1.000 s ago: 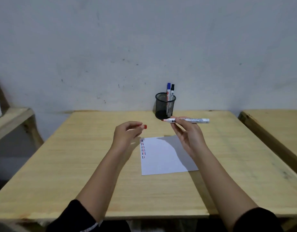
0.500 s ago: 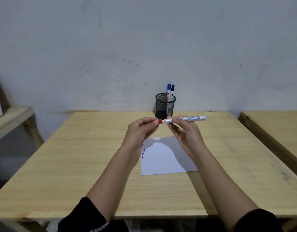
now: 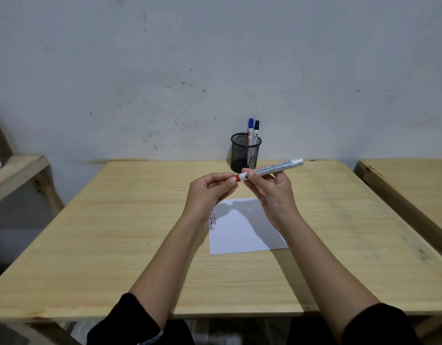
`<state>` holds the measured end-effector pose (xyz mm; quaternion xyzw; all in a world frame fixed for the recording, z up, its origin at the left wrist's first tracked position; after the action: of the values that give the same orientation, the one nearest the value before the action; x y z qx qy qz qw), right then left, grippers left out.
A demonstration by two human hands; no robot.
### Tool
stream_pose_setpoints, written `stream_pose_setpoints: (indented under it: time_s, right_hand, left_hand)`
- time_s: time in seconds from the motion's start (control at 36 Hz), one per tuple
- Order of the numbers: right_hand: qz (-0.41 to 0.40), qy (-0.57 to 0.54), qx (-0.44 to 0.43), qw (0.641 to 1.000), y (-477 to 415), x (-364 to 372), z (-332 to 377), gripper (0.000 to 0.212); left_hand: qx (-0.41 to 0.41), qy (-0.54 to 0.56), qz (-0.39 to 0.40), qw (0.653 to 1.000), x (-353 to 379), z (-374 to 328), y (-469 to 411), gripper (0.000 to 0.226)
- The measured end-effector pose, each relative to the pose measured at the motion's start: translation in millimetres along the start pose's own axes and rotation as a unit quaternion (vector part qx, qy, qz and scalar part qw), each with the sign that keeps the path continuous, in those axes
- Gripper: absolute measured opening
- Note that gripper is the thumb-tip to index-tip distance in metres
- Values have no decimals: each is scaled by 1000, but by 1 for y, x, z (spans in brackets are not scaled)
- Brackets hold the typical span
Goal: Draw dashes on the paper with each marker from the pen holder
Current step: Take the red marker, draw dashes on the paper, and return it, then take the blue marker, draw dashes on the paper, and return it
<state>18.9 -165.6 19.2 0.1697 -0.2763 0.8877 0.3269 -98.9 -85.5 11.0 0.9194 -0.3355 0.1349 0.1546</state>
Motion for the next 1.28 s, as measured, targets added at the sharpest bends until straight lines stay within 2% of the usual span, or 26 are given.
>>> stream_pose_setpoints:
  time_s: [0.19, 0.28, 0.36, 0.44, 0.53, 0.61, 0.75, 0.97, 1.06, 1.11, 1.19, 1.28]
  right_hand:
    - [39, -1, 25, 999, 2, 1, 6, 18]
    - [2, -54, 32, 998, -3, -1, 7, 7]
    - [-34, -79, 18, 996, -11, -7, 12, 7]
    - [2, -30, 4, 1000, -12, -13, 15, 9]
    - [79, 86, -18, 993, -10, -15, 13, 15]
    - [160, 220, -27, 962, -10, -10, 8, 23]
    - [228, 315, -32, 921, -16, 6, 1, 32]
    - [227, 342, -61, 910, -61, 4, 14, 17]
    - [191, 356, -77, 911, -89, -4, 25, 15]
    - [156, 363, -99, 913, -111, -10, 32, 15]
    - [116, 363, -126, 916, -139, -16, 38, 13]
    - [78, 366, -153, 914, -164, -23, 36, 18]
  left_hand:
    - [-31, 60, 24, 997, -9, 1, 2, 15]
    - [-25, 79, 9, 997, -12, -7, 1, 15]
    - [-13, 96, -3, 995, -19, -15, 0, 15]
    - [2, 113, -18, 993, -25, -23, -1, 14]
    - [24, 107, -43, 993, -25, -35, -2, 13]
    - [53, 55, -54, 996, -18, -46, -6, 13]
    - [109, -61, -61, 990, 9, -64, -15, 13]
    - [183, -204, -39, 961, 37, -87, -50, 8]
    - [208, -266, -74, 938, 36, -91, -74, 10]
    - [186, -323, -110, 921, 32, -85, -92, 17]
    - [98, -421, -132, 892, 23, -66, -124, 27]
    - [27, -468, -117, 876, 18, -49, -148, 57]
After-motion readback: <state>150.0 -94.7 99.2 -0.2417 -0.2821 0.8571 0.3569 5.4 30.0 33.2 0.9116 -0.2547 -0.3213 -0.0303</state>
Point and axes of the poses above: each hand's wrist, its own y-axis away from the middle knuckle, its own x-axis out of the palm, z = x × y, the point moved 3 cm from there along -y, towards the middle knuckle, and after that the axes turned 15 degrees about -x, right-handed, at the moved point
